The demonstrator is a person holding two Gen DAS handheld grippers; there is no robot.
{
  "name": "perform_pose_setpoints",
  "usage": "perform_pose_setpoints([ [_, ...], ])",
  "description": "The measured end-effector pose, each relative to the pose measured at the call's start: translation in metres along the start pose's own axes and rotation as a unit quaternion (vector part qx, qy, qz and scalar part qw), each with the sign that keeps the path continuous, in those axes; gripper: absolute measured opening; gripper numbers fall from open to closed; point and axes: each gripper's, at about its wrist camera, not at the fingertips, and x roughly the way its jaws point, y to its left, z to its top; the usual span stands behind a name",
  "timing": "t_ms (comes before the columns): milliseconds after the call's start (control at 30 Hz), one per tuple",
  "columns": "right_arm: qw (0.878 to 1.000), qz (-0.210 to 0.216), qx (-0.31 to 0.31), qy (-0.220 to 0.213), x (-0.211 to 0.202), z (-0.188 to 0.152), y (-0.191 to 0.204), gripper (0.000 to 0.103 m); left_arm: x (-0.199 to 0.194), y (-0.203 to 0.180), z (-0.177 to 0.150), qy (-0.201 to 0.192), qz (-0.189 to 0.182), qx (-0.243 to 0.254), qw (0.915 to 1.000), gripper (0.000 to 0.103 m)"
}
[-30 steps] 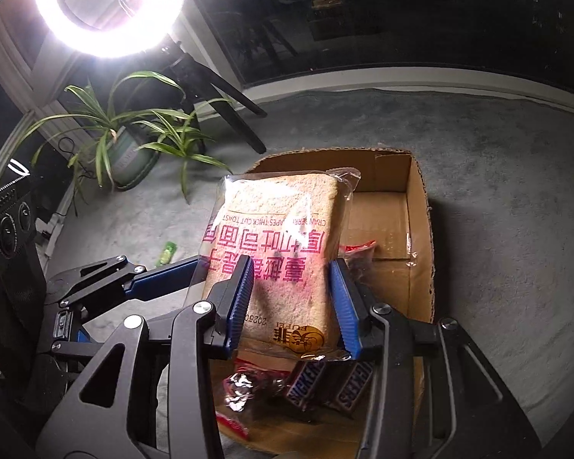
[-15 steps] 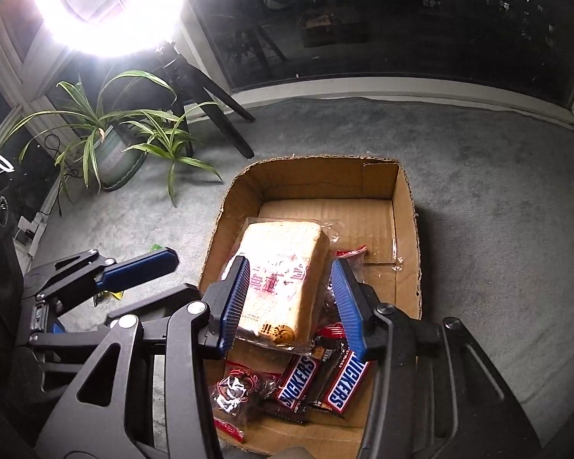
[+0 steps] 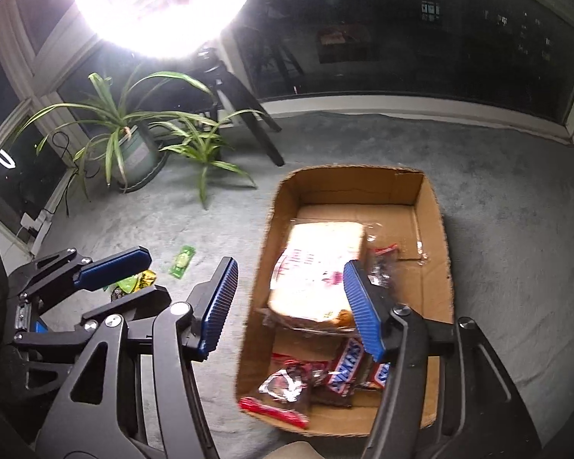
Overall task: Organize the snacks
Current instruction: 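Grasp the yellow candy packet with the right tool while the left tool grasps the green candy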
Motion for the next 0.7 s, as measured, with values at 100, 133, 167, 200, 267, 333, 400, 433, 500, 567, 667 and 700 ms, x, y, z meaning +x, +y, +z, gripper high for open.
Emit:
perform_pose_setpoints([
  [100, 1.0, 0.004, -0.004, -0.001, 0.002, -0.003, 0.018, 0.063, -0.015, 0.011, -0.005, -0.006, 0.006, 0.0, 1.0, 0.034],
  [133, 1.0, 0.008, -0.006, -0.001, 0.003, -0.004, 0.023, 0.063, -0.021, 0.016, -0.007, -0.008, 0.008, 0.0, 0.9999, 0.034],
  [167, 1.0, 0.012, -0.009, -0.001, 0.004, -0.004, 0.03, 0.063, -0.023, 0.019, -0.008, -0.008, 0.01, 0.0, 0.9999, 0.034],
  [200, 1.0, 0.015, -0.014, -0.001, 0.005, -0.005, 0.036, 0.063, -0.028, 0.025, -0.011, -0.01, 0.011, -0.002, 0.9999, 0.034],
  [267, 0.999, 0.02, -0.027, 0.0, 0.008, -0.007, 0.051, 0.063, -0.041, 0.042, -0.018, -0.013, 0.015, -0.01, 0.9997, 0.034],
  [333, 0.999, 0.024, -0.047, 0.0, 0.01, -0.01, 0.066, 0.063, -0.052, 0.058, -0.025, -0.014, 0.023, -0.019, 0.9995, 0.034],
  [400, 0.997, 0.02, -0.075, -0.001, 0.014, -0.013, 0.085, 0.063, -0.067, 0.08, -0.036, -0.012, 0.039, -0.029, 0.9988, 0.034],
  [433, 0.996, 0.02, -0.087, 0.001, 0.016, -0.015, 0.094, 0.063, -0.072, 0.09, -0.04, -0.012, 0.047, -0.031, 0.9983, 0.034],
  [500, 0.993, 0.023, -0.112, 0.005, 0.022, -0.019, 0.112, 0.063, -0.085, 0.113, -0.052, -0.008, 0.065, -0.042, 0.997, 0.034],
  [567, 0.991, 0.025, -0.131, 0.01, 0.03, -0.022, 0.13, 0.063, -0.096, 0.138, -0.063, -0.004, 0.084, -0.06, 0.9947, 0.034],
  [667, 0.99, 0.043, -0.135, 0.023, 0.044, -0.025, 0.146, 0.063, -0.107, 0.168, -0.076, 0.0, 0.103, -0.083, 0.9912, 0.034],
  [700, 0.989, 0.049, -0.135, 0.028, 0.05, -0.025, 0.149, 0.063, -0.11, 0.178, -0.082, 0.003, 0.112, -0.092, 0.9895, 0.034],
])
